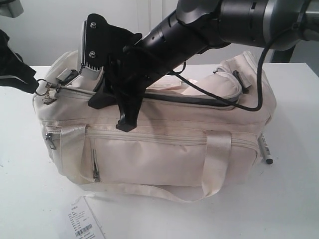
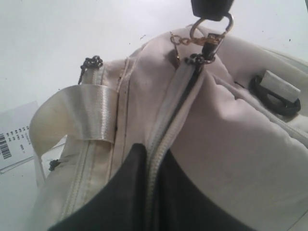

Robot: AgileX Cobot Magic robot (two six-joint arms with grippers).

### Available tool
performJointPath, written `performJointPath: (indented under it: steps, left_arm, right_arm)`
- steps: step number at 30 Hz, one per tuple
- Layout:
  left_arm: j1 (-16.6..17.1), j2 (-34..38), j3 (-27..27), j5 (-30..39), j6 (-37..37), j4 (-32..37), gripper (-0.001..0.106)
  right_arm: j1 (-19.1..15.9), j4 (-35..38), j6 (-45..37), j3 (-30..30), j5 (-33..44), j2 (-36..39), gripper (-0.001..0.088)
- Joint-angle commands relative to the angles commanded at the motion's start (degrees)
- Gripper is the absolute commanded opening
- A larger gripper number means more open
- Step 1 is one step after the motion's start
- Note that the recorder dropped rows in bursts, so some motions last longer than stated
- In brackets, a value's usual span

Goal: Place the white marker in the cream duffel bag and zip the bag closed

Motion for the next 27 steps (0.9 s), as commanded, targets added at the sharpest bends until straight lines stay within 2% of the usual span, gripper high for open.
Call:
performJointPath:
  steps: [7, 16, 23, 27]
  left_arm:
    - [0.0, 0.5, 2.8, -6.6, -3.5, 1.2, 0.000]
    - [0.0, -3.2, 2.7, -5.7, -7.8, 9.0, 0.000]
    - [0.0, -8.2, 2.7, -4.5, -6.4, 4.0, 0.000]
    - [0.0, -7.6, 2.7, -2.8, -4.8, 4.0, 0.000]
  right_arm:
    - [0.0, -0.1, -3.0, 0.0, 3.4, 0.0, 0.0000]
    - [0.0, -2.1, -3.0, 0.0, 0.9, -0.1, 0.0000]
    - [0.0, -2.6, -2.6, 0.0, -0.4, -0.1, 0.0000]
    - [0.0, -2.6, -2.6, 0.0, -0.4, -0.1, 0.0000]
